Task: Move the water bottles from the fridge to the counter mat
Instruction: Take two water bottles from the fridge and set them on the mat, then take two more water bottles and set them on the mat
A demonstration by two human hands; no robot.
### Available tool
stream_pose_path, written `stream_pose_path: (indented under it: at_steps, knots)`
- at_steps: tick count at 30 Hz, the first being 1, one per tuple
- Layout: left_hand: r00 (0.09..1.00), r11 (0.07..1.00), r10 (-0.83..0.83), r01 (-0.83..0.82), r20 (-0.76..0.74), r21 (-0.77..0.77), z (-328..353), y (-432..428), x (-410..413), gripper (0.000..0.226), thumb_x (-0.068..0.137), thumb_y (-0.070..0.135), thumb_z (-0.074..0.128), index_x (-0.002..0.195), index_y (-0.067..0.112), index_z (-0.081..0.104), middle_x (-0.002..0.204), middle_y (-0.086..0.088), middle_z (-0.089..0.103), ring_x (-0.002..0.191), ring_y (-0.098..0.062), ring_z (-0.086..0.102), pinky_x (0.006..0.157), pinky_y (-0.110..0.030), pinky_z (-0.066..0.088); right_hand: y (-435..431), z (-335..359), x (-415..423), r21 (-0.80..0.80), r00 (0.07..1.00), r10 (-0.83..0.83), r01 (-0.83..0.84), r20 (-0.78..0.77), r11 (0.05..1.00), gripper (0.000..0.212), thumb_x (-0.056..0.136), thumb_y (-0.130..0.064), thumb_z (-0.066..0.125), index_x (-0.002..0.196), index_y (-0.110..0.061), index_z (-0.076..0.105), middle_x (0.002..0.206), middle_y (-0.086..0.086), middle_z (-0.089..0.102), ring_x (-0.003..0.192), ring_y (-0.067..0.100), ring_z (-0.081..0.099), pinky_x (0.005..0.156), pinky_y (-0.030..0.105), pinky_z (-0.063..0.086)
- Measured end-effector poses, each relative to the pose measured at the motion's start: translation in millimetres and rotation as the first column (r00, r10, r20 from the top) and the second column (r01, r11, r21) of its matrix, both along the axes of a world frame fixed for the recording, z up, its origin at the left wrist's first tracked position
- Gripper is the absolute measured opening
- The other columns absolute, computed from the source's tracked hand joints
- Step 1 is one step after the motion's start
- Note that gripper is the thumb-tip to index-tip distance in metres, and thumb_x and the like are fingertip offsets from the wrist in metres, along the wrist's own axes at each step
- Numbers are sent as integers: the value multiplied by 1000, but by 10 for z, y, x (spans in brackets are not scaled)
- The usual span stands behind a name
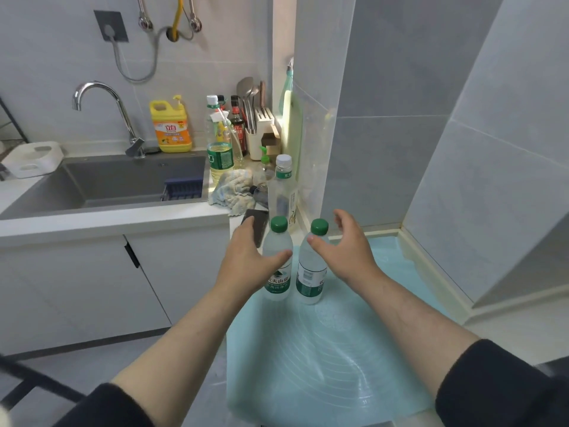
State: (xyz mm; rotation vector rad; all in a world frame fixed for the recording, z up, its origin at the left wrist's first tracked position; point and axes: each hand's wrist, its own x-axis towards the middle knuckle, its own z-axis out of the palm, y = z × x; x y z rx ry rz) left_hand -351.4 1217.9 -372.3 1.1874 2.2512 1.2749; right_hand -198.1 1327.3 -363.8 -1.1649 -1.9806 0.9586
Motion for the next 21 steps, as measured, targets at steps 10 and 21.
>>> stream_pose_path:
  at_steps: [10, 21]
  knots:
    - [942, 927, 54, 76, -332, 368, 1932, -1576, 15, 93, 75, 64, 51, 154, 26, 18, 161, 11, 20, 144, 1, 18, 106, -4, 14, -1320, 1801, 232, 446, 976, 200, -139, -91, 884, 87, 79, -58, 57, 153, -27, 25, 158, -11, 28, 141, 1, 23, 104, 9, 15]
    - [767, 834, 405, -87, -498, 545, 3313, -3596, 957, 75, 84, 57, 49, 148, 26, 26, 156, 9, 28, 144, 0, 25, 115, -23, 25, -2819, 2984, 304, 633, 549, 742, -428, -384, 644, 75, 81, -74, 50, 144, -38, 36, 152, -15, 39, 143, 11, 36, 115, 46, 32]
